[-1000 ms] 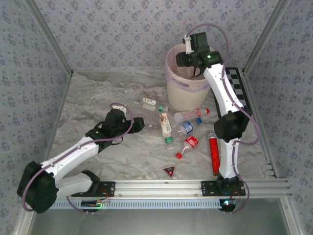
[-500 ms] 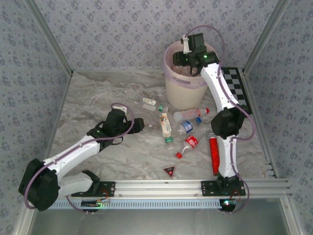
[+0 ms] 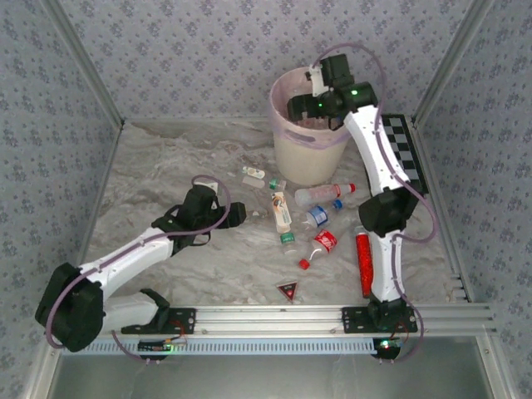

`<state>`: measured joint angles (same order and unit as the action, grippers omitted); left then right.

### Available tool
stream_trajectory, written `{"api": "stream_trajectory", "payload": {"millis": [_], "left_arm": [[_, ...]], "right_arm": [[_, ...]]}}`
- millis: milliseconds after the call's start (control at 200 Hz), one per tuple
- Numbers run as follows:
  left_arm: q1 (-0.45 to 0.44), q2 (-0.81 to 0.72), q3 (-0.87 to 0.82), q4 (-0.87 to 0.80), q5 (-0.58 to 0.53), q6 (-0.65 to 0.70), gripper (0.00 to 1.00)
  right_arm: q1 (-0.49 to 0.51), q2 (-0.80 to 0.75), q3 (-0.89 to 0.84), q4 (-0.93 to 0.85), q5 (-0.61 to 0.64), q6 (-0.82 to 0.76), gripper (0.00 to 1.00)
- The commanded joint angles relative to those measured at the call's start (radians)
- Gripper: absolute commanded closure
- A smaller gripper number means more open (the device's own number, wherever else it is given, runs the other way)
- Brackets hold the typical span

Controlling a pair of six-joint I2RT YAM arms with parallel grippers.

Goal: Put the plastic bottles in the bin

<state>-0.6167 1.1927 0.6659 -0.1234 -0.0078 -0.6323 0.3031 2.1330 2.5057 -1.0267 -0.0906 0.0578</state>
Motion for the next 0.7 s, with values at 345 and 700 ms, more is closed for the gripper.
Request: {"api": "stream_trajectory", "payload": {"millis": [345, 700], "left_arm": [[0.010, 0.140, 0.168, -0.064, -0.079, -0.216, 0.03], [0.007, 0.411, 0.363, 0.010, 0.002, -0.590, 0.01]], "right_arm": [[-0.102, -0.548, -0.525, 0.152, 0.009, 0.038, 0.00], [-0.242, -0.966, -1.113, 0.304, -0.036, 0.236, 0.00]]}}
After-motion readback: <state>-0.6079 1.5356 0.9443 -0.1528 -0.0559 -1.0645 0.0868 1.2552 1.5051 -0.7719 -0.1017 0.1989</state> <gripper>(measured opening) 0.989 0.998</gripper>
